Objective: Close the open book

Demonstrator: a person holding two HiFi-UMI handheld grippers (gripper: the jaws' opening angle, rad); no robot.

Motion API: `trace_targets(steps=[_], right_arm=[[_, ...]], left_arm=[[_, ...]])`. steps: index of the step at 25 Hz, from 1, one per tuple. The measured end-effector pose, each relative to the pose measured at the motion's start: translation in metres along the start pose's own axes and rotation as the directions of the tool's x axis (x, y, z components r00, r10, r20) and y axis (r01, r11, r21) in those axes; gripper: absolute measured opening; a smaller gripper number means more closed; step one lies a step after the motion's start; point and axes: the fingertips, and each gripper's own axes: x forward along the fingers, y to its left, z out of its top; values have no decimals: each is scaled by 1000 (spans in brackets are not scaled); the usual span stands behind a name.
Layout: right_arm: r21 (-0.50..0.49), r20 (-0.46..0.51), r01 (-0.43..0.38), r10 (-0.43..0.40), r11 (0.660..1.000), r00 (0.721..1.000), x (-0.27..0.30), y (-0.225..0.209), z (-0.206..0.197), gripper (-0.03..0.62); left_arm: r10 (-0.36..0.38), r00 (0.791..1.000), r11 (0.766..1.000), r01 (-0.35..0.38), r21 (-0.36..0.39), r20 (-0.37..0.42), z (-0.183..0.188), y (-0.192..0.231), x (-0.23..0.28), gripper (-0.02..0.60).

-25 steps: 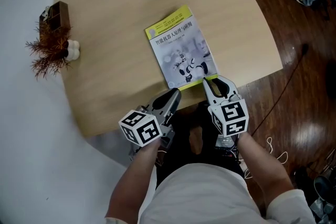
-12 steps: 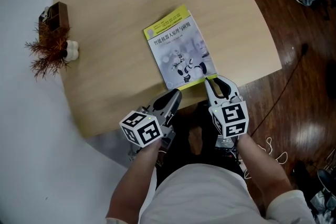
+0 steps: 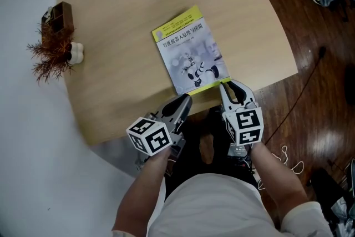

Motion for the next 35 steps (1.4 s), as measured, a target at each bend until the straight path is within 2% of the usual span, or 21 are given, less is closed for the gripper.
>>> trace_targets(steps=[7,19,35], right_arm=[[2,-22,42,-42,999,999,1,-8,-6,58],[-23,-60,65,-67,998,996,3,-17,-14,58],[-48,-55,116,-118,992,991,-5,-42,-9,58]], left_arm=[[3,1000,1000,-3,1,3,1,1,0,0],[20,999,1000,-20,-2,25,1,-1,-4,0],[20,998,1000,-21,5,63,5,-9,-5,0]])
